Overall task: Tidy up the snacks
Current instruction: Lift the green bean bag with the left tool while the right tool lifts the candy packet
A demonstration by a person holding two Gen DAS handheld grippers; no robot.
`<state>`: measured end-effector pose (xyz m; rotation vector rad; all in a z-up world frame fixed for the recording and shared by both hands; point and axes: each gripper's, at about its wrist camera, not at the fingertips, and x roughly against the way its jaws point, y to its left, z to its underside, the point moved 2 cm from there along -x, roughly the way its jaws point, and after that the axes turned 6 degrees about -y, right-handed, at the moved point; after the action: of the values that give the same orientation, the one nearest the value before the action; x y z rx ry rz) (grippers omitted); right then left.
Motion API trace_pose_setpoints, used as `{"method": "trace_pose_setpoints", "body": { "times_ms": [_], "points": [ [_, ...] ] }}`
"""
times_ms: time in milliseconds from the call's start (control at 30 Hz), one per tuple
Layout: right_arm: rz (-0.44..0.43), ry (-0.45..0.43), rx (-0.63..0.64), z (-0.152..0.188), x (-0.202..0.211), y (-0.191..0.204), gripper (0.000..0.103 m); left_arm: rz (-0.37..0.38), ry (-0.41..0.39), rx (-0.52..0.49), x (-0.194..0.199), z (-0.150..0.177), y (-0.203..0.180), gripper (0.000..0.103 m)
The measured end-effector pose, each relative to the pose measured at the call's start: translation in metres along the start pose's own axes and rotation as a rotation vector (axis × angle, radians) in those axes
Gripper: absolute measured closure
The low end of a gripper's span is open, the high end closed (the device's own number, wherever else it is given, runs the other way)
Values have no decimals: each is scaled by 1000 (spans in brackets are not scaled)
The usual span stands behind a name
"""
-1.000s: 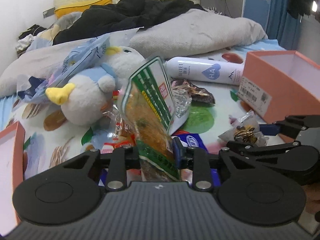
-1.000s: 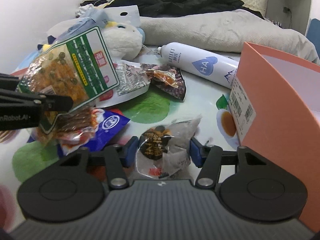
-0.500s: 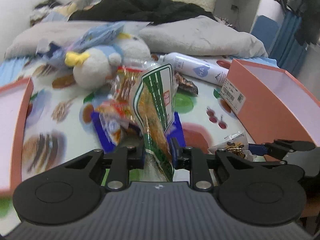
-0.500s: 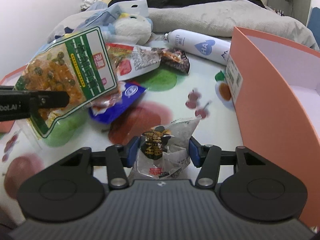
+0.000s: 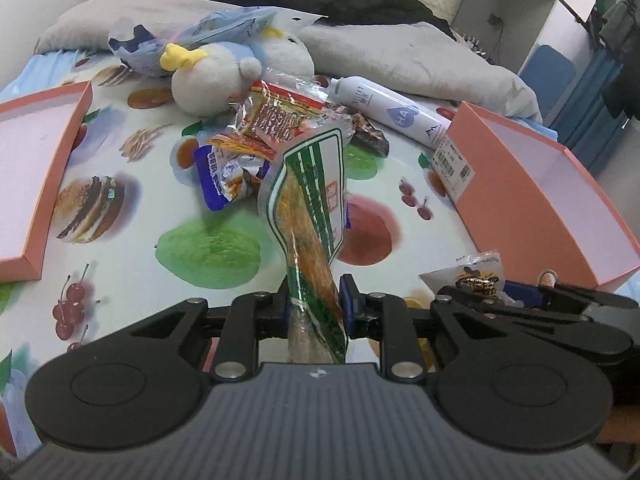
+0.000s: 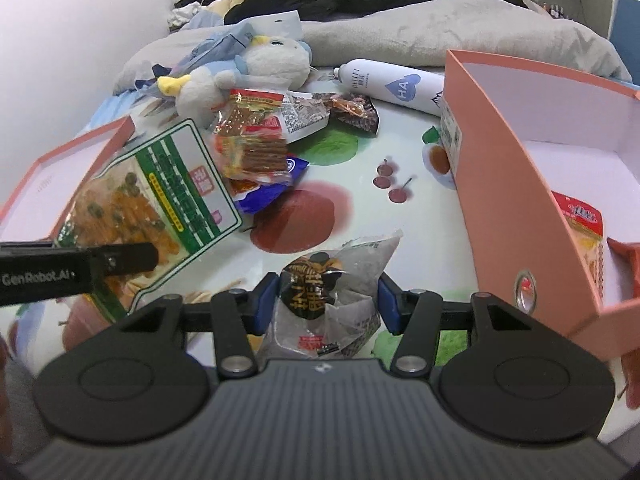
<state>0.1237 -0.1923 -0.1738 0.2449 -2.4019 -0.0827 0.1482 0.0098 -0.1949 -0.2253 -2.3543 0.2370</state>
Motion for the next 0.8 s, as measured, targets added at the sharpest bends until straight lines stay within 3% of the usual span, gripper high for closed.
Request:
{"method": "trace_pose_setpoints", "body": {
  "times_ms": [433, 800],
  "points": [
    [44, -83, -50, -17, 28, -15, 49, 60, -9, -7, 3, -23, -27, 78],
    [41, -189, -58, -53, 56, -29, 49, 99, -78, -59, 13, -69, -55, 78]
  ]
}}
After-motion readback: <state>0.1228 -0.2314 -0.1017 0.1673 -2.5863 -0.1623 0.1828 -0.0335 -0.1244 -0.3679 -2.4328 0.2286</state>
